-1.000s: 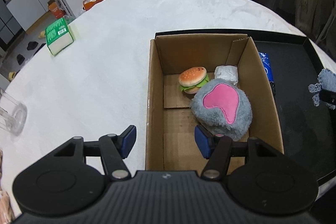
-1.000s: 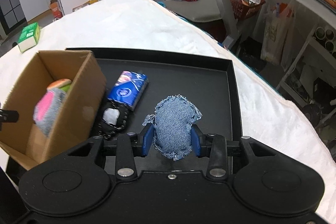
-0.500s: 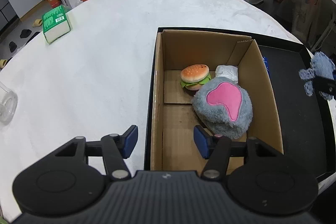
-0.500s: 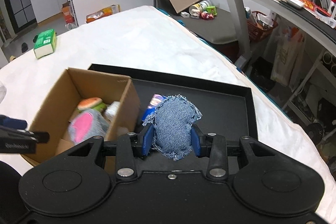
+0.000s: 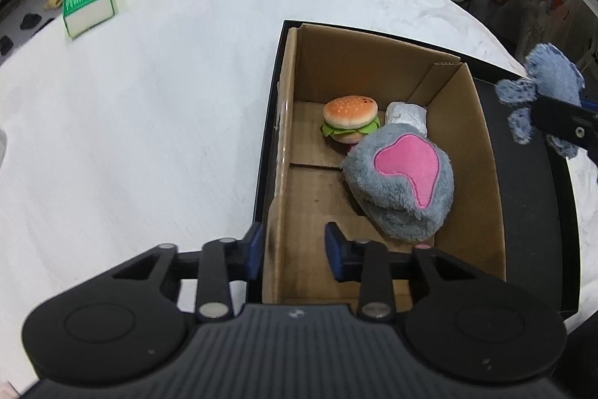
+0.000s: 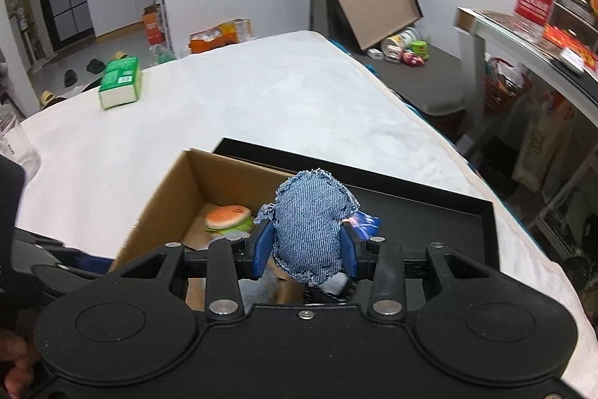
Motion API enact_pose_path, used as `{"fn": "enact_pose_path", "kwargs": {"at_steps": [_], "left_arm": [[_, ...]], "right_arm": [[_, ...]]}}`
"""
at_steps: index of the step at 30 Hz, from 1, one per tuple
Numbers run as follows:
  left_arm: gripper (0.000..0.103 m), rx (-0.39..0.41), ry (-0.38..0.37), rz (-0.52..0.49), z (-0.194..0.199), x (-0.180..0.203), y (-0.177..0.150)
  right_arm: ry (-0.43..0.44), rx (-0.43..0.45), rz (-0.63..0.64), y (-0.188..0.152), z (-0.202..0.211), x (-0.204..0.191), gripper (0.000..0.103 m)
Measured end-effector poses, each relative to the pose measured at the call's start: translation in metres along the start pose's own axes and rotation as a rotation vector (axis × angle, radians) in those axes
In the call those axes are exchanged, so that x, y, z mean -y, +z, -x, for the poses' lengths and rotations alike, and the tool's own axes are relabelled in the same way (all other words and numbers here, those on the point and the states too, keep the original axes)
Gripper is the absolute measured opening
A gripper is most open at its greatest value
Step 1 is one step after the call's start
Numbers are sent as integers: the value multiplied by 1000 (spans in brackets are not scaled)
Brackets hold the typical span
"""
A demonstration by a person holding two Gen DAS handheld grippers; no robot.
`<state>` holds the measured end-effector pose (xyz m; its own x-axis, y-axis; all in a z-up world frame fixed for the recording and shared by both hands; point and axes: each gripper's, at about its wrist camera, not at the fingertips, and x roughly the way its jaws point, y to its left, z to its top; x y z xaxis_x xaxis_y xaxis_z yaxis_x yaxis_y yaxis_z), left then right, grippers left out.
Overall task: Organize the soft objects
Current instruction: 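Carry the denim plush with the right gripper and drop it into the box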
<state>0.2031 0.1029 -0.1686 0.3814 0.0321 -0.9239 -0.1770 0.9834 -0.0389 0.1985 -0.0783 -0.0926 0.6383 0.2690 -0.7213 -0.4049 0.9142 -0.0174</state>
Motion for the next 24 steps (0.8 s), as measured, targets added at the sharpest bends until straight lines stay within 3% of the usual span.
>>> {"fn": "enact_pose_path", "kwargs": {"at_steps": [9, 24], "left_arm": [[9, -13, 0, 41, -2, -10, -1], [9, -22, -10, 76, -3, -17, 0]], "right_arm": [[32, -8, 51, 8, -5, -33, 38], [136, -72, 40, 13, -22, -65, 38]]}}
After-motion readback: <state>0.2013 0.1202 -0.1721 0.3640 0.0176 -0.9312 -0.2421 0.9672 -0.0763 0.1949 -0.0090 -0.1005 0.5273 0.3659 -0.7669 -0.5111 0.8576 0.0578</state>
